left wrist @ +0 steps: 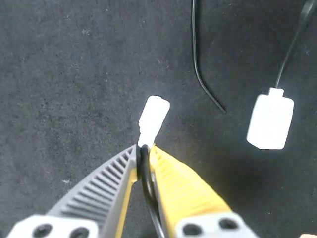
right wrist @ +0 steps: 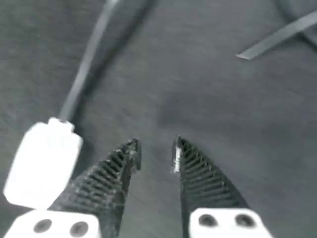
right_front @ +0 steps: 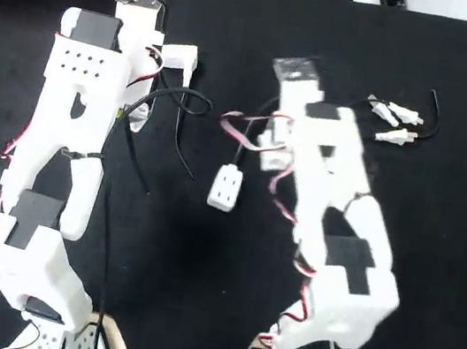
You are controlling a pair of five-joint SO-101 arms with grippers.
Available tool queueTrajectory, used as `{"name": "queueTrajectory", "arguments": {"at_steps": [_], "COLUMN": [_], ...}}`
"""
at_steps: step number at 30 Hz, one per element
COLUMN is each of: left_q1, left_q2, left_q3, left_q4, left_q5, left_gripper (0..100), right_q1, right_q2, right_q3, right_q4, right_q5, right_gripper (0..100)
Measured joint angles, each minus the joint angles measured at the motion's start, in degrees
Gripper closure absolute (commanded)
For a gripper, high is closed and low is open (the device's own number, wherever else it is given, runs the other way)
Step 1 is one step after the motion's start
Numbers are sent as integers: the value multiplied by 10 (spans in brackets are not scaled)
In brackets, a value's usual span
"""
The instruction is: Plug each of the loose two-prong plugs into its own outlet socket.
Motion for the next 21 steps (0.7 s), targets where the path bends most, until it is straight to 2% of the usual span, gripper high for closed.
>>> {"name": "queueTrajectory", "arguments": {"at_steps": [4, 11, 19, 21], "left_q1": [0, 12, 134, 152], "left_q2": [1, 1, 0, 0], "left_q3": [18, 20, 48, 57], "left_q4": [-1, -1, -5, -5], "left_q5": [0, 0, 0, 18], "left_gripper": [971, 971, 971, 971], "right_q1": [34, 38, 53, 53], "right_q2": [-10, 26, 33, 33], "right_q3": [0, 59, 67, 70], "right_q4": [7, -73, -84, -86], "right_q5": [37, 43, 16, 15], "right_gripper": [879, 879, 881, 881]}}
